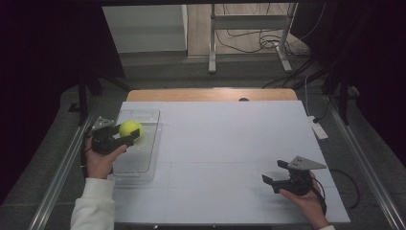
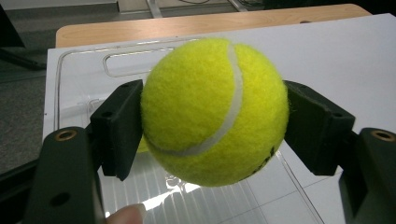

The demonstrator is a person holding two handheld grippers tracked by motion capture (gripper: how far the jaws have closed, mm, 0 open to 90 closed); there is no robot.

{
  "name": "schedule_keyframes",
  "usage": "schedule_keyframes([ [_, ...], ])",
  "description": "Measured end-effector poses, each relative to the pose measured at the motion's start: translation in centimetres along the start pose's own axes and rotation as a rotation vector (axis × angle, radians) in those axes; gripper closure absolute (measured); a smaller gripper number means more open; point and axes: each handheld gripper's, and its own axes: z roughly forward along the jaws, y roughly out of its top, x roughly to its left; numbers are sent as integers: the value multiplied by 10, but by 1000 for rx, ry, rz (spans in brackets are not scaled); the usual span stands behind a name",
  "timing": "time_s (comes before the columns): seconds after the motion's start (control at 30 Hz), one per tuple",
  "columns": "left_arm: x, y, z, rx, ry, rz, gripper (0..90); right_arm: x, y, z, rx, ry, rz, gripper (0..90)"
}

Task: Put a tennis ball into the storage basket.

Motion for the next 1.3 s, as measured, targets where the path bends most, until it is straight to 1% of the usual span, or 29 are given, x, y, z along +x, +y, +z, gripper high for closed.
schedule_keyframes([
  [0.2,2,-1,2,24,7,-3,269,0,0,0,1,0,-2,125],
  [0.33,4,-3,5,48,27,-4,269,0,0,0,2,1,-3,125],
  [0.53,8,-5,8,78,44,-10,269,0,0,0,2,1,-3,125],
  [0.73,13,-8,13,117,55,-27,268,0,0,1,3,1,-5,125],
  [0.87,15,-10,17,150,71,-28,269,0,0,1,3,2,-6,125],
  [0.97,16,-11,19,160,76,-29,269,0,0,1,3,3,-6,125],
  [1.1,16,-12,21,188,85,-18,268,0,0,1,5,4,-7,125],
  [1.23,15,-13,25,227,94,1,268,0,0,1,6,5,-8,125],
  [1.3,15,-13,26,242,95,3,268,0,0,1,6,5,-8,125],
])
